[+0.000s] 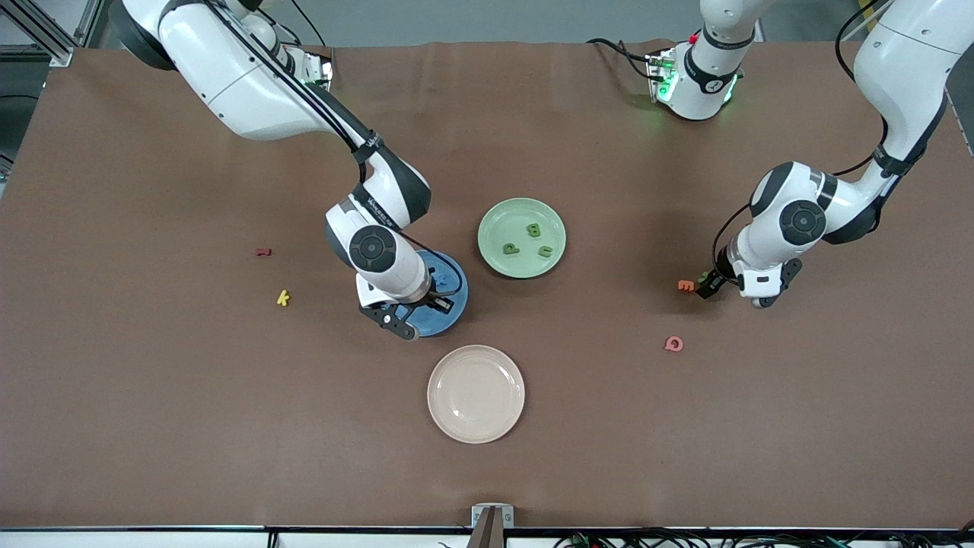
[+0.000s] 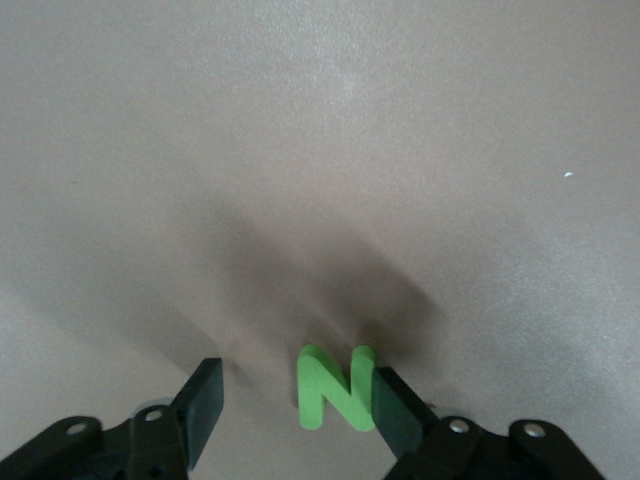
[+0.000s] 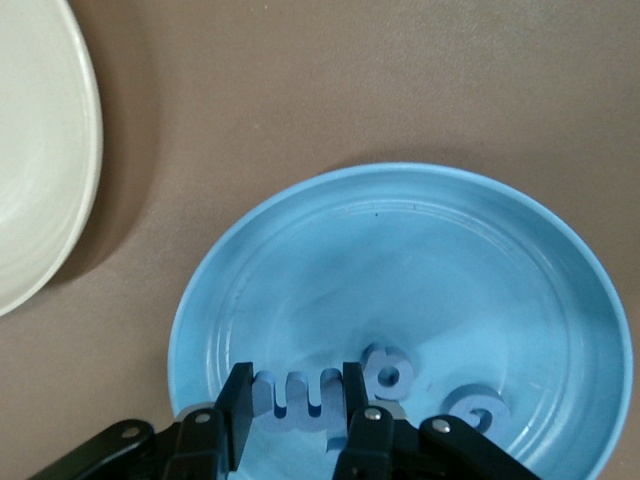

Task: Sort letters by color into matching plates
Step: 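Lower the blue E onto the blue plate and open the right gripper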

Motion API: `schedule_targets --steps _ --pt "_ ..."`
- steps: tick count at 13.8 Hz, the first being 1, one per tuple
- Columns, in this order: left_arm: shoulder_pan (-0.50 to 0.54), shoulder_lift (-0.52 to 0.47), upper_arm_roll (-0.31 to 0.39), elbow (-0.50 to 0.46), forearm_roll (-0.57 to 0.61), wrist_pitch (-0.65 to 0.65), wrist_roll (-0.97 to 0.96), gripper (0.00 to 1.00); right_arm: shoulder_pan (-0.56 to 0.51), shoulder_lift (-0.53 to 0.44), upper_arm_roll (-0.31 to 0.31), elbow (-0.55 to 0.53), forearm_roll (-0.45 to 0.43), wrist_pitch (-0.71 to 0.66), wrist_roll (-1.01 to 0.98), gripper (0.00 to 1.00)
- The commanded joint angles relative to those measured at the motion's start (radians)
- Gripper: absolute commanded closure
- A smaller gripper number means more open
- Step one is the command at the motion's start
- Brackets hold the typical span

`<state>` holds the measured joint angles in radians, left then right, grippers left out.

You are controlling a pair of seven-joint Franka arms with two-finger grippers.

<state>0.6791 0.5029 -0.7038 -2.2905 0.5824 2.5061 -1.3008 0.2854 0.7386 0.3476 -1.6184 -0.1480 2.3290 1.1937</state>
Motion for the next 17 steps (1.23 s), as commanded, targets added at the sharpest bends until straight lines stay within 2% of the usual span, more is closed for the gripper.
schedule_targets --steps 1,2,3,4,5,7,10,13,17 --pt "0.005 0.022 -0.005 -0.007 0.030 0.013 -0.031 0.31 0.043 0.033 -0.036 0.052 -0.010 -0.014 0.023 0.99" --pt "0.005 0.022 -0.005 -0.006 0.033 0.013 -0.031 0.31 0.046 0.044 -0.041 0.064 -0.010 -0.016 0.023 0.97" --pt "0.005 0.025 -0.005 -0.006 0.045 0.014 -0.031 0.31 0.044 0.047 -0.041 0.071 -0.010 -0.016 0.023 0.84" --pt "0.005 0.031 -0.005 -0.003 0.046 0.014 -0.031 0.31 0.043 0.048 -0.041 0.072 -0.010 -0.016 0.023 0.33" --pt "0.005 0.032 -0.005 -0.003 0.048 0.014 -0.031 0.34 0.046 0.048 -0.044 0.072 -0.013 -0.017 0.021 0.01" --pt "0.005 0.040 -0.005 -0.001 0.048 0.025 -0.031 0.40 0.044 0.047 -0.045 0.084 -0.011 -0.019 0.018 0.00" --pt "0.005 0.048 -0.005 0.000 0.056 0.026 -0.031 0.42 0.037 0.041 -0.047 0.087 -0.013 -0.022 0.009 0.00" --pt "0.004 0.043 -0.005 0.002 0.057 0.026 -0.032 0.42 -0.006 0.019 -0.044 0.091 -0.064 -0.135 -0.084 0.00" --pt "0.004 0.046 -0.005 0.009 0.057 0.026 -0.032 0.42 -0.070 -0.062 -0.044 0.057 -0.064 -0.267 -0.233 0.00"
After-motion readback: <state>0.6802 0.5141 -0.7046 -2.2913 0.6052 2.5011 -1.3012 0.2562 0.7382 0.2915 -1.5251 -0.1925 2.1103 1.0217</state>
